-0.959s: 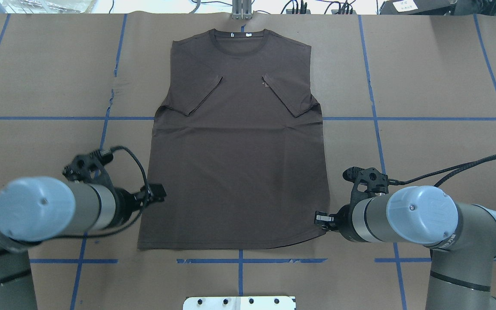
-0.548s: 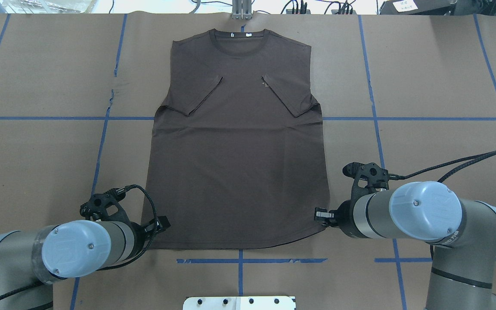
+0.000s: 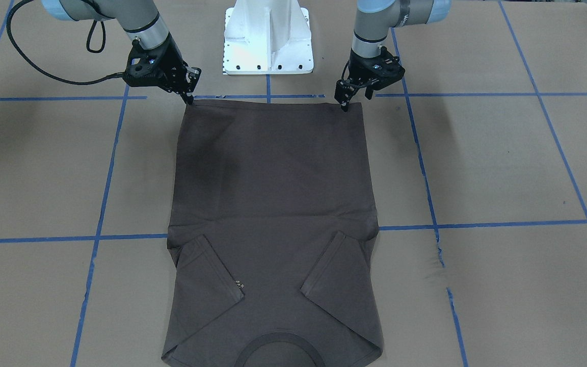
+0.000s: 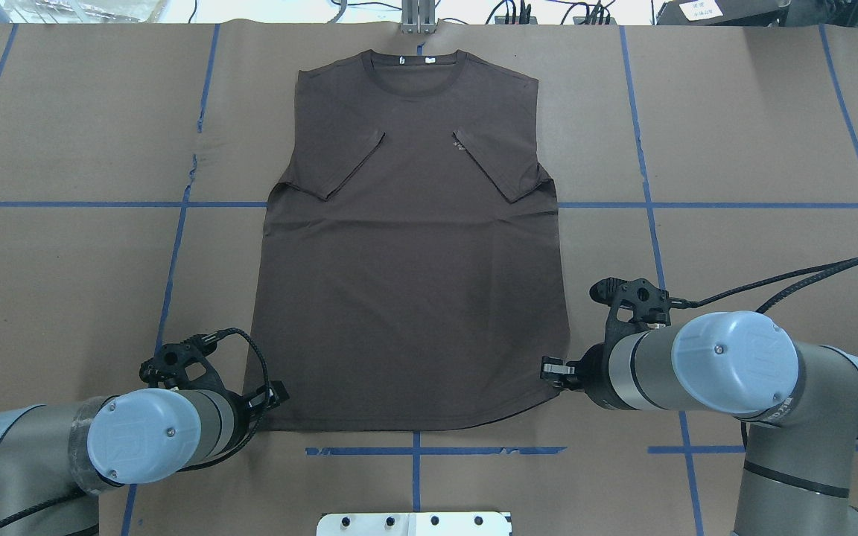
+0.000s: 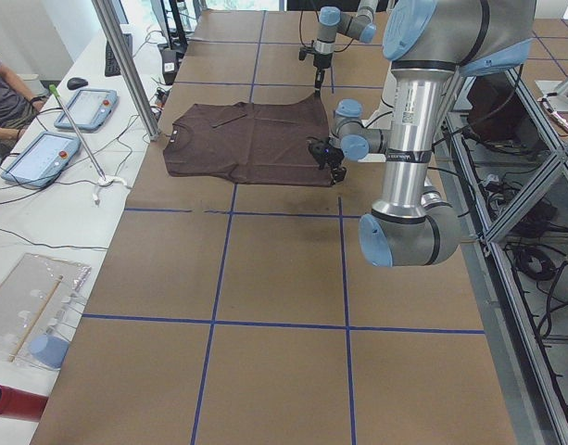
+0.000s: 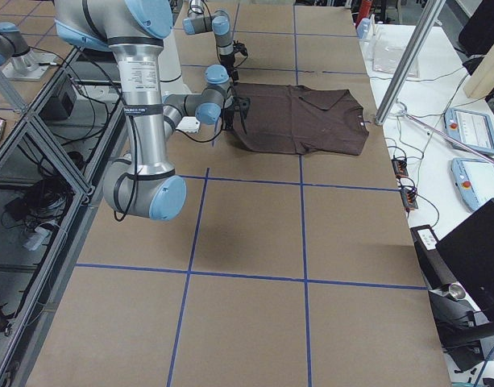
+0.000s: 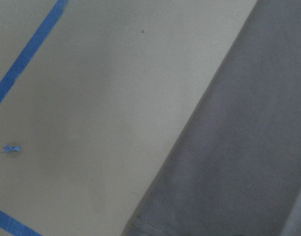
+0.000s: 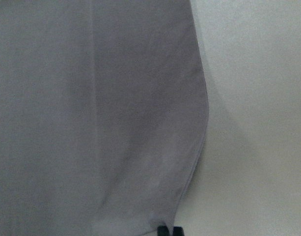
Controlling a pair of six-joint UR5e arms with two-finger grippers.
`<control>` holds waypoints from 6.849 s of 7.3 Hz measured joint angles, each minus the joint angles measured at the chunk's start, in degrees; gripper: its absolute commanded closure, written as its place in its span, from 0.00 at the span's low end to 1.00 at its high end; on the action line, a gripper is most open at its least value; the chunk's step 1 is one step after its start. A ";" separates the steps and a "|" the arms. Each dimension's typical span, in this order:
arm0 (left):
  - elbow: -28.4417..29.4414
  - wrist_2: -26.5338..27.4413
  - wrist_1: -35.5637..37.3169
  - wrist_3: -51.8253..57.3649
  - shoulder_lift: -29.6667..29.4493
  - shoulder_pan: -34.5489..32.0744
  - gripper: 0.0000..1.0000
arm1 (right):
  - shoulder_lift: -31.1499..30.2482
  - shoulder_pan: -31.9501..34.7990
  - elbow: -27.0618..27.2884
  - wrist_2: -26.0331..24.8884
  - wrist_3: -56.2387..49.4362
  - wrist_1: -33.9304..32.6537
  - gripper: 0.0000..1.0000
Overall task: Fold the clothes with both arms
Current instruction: 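Grasp the hem corners with both grippers, then lift the hem and fold it up toward the collar with both grippers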
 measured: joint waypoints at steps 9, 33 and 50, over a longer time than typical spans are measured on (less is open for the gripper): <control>1.08 -0.09 0.12 -0.13 -0.18 -0.05 0.65 | 0.58 0.55 0.09 0.32 -0.05 -0.04 1.00; -11.56 -7.30 15.43 28.53 -9.07 -14.39 1.00 | 4.62 15.42 -2.21 8.76 -24.09 -0.08 1.00; 39.14 -7.33 -16.85 35.00 -28.12 -33.28 1.00 | 36.76 32.04 -55.11 10.69 -35.33 8.52 1.00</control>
